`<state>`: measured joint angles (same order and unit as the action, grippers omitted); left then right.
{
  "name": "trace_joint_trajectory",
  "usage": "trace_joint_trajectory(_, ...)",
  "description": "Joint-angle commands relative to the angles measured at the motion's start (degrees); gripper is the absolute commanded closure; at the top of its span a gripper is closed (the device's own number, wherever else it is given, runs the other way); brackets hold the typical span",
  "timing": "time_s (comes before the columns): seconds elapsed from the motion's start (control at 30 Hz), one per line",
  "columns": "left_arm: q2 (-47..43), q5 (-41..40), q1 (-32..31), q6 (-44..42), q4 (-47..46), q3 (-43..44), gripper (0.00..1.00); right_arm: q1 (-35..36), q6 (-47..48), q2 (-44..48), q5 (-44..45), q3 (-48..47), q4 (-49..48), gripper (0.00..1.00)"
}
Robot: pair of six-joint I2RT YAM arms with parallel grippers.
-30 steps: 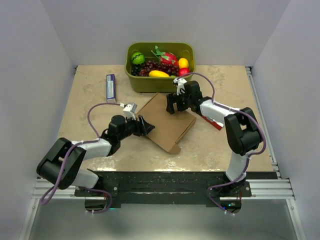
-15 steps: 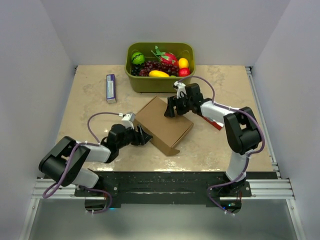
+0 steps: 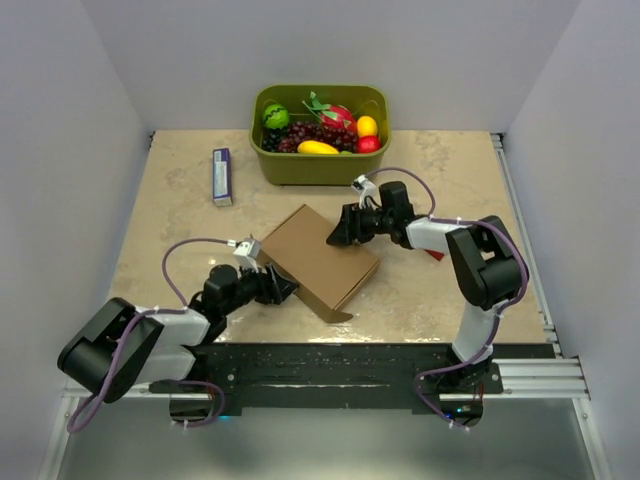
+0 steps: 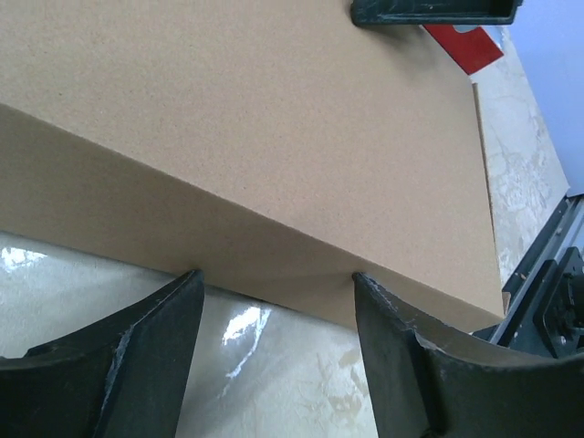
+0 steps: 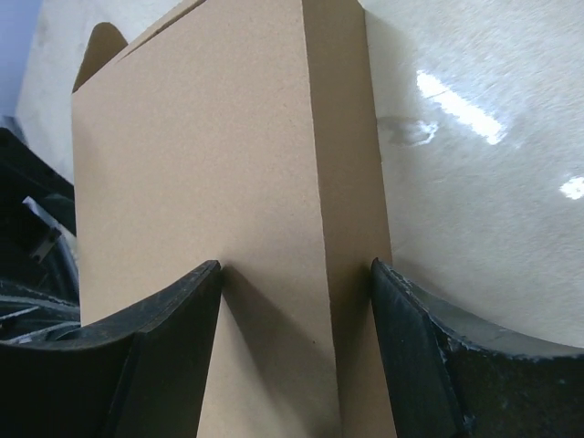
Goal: Fold the paper box
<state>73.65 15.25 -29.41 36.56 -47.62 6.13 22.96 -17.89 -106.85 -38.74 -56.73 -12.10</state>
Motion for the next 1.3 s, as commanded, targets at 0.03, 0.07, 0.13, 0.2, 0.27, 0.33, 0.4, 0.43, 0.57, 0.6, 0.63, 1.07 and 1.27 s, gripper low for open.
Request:
trace_joint_trajectory(0.03, -5.7, -1.27, -0.12, -1.58, -12.49, -1.29, 0.28, 4.11, -4.96, -3.01, -11.0, 4.17, 6.3, 0.58)
trace_joint_trajectory(0.07, -6.84, -1.18, -0.12, -1.58, -13.81, -1.82, 0.28, 5.07, -5.31, -3.71, -11.53, 4.17, 5.95, 0.6)
trace_joint_trajectory(0.13, -7.81, -0.83, -0.3, -1.49, -14.87, -2.17, 0.28, 6.04, -6.01, -4.24, -13.37, 4.0, 5.25, 0.61)
trace_joint_trajectory(0.2, -9.48, -0.74, -0.56, -1.93, -15.14, -1.83, 0.28, 7.44, -6.63, -4.68, -13.73, 3.91, 4.63, 0.62)
trace_joint_trajectory(0.27, -11.15, -0.92, -0.74, -2.28, -14.27, -1.48, 0.28, 8.67, -6.63, -4.77, -14.08, 3.29, 4.89, 0.62)
trace_joint_trajectory(0.33, -12.55, -1.44, -0.91, -2.28, -13.56, -1.21, 0.28, 9.21, -6.89, -4.95, -14.87, 2.77, 4.89, 0.61)
trace_joint_trajectory(0.4, -15.98, -2.23, -1.35, -2.28, -12.07, -1.12, 0.28, 9.91, -7.16, -5.04, -15.4, 2.33, 4.8, 0.6)
trace_joint_trajectory(0.43, -17.3, -3.02, -1.44, -2.45, -11.11, -0.95, 0.28, 10.26, -7.16, -5.39, -16.44, 1.8, 4.89, 0.6)
trace_joint_trajectory(0.57, -25.37, -4.61, -1.88, -4.91, -2.51, 2.21, 0.27, 11.58, -7.07, -5.83, -17.07, 0.31, 5.95, 0.58)
trace_joint_trajectory(0.6, -26.35, -4.87, -2.05, -5.35, -1.35, 2.65, 0.27, 11.75, -7.07, -6.0, -16.98, 0.04, 6.29, 0.58)
trace_joint_trajectory(0.63, -27.75, -5.05, -2.06, -5.96, 0.23, 3.01, 0.27, 11.76, -6.98, -5.92, -16.98, -0.31, 6.3, 0.58)
trace_joint_trajectory(1.07, -29.18, -3.47, -3.02, -6.59, 1.56, 9.95, 0.27, 12.28, -6.28, -5.13, -17.6, -2.24, 8.41, 0.43)
trace_joint_trajectory(1.27, -27.51, -3.64, -3.73, -7.29, -0.81, 12.14, 0.27, 12.46, -5.93, -5.13, -17.6, -2.51, 8.84, 0.27)
